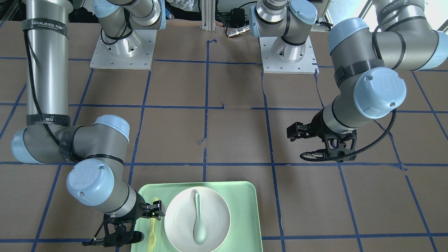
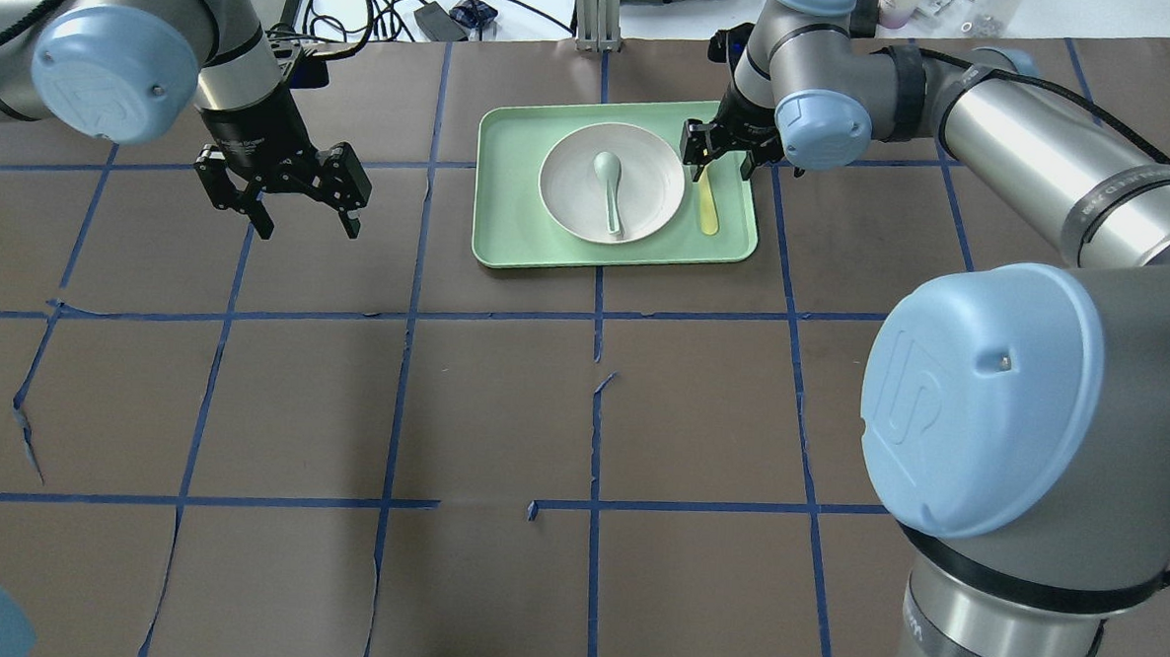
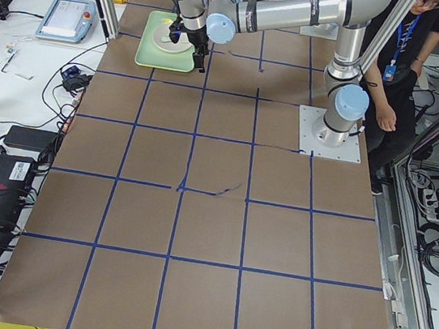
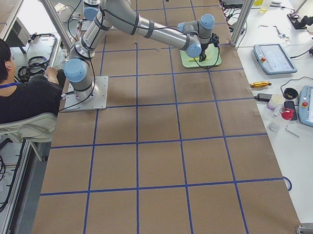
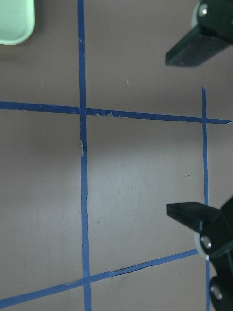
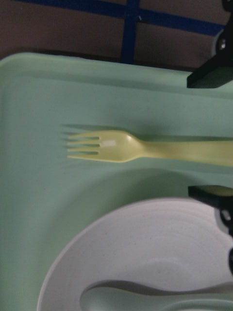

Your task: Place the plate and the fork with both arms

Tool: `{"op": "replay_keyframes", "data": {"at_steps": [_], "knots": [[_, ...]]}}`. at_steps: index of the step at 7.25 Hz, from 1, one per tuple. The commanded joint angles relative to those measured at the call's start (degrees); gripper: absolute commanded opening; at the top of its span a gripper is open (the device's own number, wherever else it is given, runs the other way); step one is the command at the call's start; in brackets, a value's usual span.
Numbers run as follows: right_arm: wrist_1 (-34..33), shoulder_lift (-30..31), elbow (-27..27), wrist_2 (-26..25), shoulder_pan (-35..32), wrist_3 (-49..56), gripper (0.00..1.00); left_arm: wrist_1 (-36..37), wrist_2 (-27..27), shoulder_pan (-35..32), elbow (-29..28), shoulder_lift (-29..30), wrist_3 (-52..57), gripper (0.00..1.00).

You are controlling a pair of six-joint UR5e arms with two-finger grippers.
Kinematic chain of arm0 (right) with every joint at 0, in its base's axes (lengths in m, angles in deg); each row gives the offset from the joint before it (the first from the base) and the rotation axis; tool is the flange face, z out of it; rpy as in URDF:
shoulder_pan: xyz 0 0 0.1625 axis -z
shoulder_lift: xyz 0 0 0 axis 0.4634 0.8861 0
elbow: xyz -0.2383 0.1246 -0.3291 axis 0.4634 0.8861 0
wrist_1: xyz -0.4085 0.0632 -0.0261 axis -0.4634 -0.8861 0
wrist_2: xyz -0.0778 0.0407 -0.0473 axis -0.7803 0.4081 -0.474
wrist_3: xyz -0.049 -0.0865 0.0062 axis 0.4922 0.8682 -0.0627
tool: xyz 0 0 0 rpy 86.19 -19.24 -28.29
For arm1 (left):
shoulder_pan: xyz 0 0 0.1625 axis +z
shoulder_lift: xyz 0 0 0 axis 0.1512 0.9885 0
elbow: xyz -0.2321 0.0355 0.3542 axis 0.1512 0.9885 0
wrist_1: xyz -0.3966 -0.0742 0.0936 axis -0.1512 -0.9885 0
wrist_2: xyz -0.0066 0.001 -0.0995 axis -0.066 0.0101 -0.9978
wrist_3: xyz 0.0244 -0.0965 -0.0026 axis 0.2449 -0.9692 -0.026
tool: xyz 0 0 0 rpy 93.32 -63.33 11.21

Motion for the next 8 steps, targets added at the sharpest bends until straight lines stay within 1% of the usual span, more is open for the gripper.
{"op": "replay_keyframes", "data": {"at_steps": [1,2,4,5,6,8], "knots": [[4.8,5.6,-0.8,-3.9,0.0,0.3,1.00,0.0,0.0,-0.1,-0.1,0.0,0.0,1.00],[11.2,9.9,-1.0,-7.7,0.0,0.3,1.00,0.1,-0.1,-0.1,-0.4,-0.3,-0.1,1.00],[26.2,17.7,-1.1,-8.0,-0.1,-1.9,1.00,0.8,0.3,-0.4,-1.1,-2.3,-1.8,1.00],[29.4,20.2,-1.2,-8.0,-0.4,-4.9,1.00,1.1,0.6,-0.6,-1.0,-3.5,-6.7,1.00],[30.0,23.1,-1.8,-7.5,-0.8,-8.1,1.00,1.1,0.3,-1.2,-0.5,-4.8,-8.8,1.00],[34.4,27.2,-3.5,-7.3,-2.8,-8.8,1.00,1.1,1.1,-2.8,-0.1,-5.5,-9.1,1.00]]}}
